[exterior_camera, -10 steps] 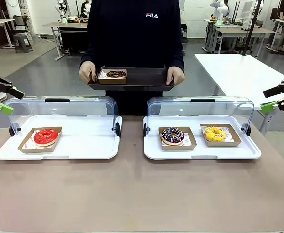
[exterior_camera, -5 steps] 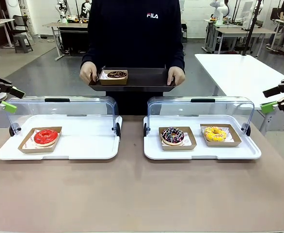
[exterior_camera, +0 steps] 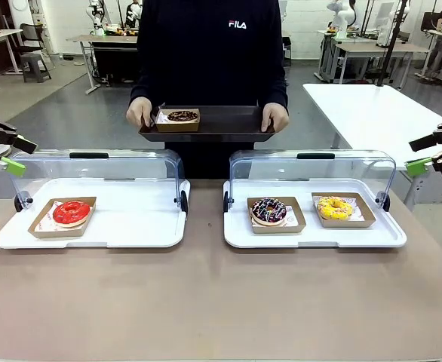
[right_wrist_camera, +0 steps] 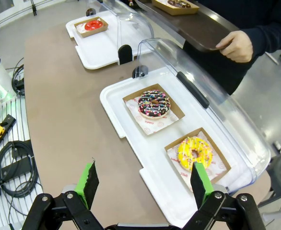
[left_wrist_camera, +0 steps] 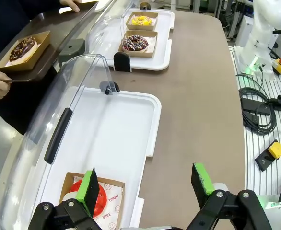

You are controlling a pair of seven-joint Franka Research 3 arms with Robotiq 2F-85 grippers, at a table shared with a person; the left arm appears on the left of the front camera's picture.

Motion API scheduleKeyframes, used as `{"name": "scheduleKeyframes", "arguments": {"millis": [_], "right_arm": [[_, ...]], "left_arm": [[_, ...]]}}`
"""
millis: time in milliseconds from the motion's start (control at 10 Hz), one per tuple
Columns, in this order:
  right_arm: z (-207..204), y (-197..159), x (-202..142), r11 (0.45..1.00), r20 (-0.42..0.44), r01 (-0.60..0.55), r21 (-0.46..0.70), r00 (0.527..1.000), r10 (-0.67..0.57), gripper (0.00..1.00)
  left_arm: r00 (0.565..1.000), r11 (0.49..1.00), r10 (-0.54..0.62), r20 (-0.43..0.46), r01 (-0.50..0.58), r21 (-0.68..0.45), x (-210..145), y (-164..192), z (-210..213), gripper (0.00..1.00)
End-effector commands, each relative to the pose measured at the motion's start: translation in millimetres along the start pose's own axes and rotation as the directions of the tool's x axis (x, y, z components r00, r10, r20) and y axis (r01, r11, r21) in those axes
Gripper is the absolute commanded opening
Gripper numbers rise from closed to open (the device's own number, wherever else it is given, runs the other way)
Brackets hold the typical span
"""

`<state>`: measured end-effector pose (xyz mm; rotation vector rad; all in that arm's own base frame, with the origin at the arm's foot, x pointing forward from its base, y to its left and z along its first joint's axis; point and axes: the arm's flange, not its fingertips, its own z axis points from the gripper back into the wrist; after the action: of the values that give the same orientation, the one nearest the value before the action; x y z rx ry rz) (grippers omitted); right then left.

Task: Provide the desired donut to the person.
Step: Pick up and lift the Paper togo box containing the Donut pointed at by the person.

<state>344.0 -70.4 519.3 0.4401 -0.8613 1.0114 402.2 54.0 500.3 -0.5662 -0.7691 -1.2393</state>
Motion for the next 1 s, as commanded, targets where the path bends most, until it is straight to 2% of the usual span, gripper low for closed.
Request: {"name": "scheduleKeyframes", "arguments": {"millis": [0,900], "right_arm": [[-2.6,-1.5,0.0,1.0,0.034,-0.012,0.008,0.999,0.012,1.0],[-2.6,-1.5,0.0,1.0,0.034,-0.012,0.008,0.999,0.012,1.0]], "left_arm": [[1.0,1.0,0.015,-0.013,-0.015,0.007,-0.1,-2.8,-2.4,1.0],[1.0,1.0,0.001,-0.003,-0.001,-0.003,0.2,-0.1,-1.1,1.0]]}}
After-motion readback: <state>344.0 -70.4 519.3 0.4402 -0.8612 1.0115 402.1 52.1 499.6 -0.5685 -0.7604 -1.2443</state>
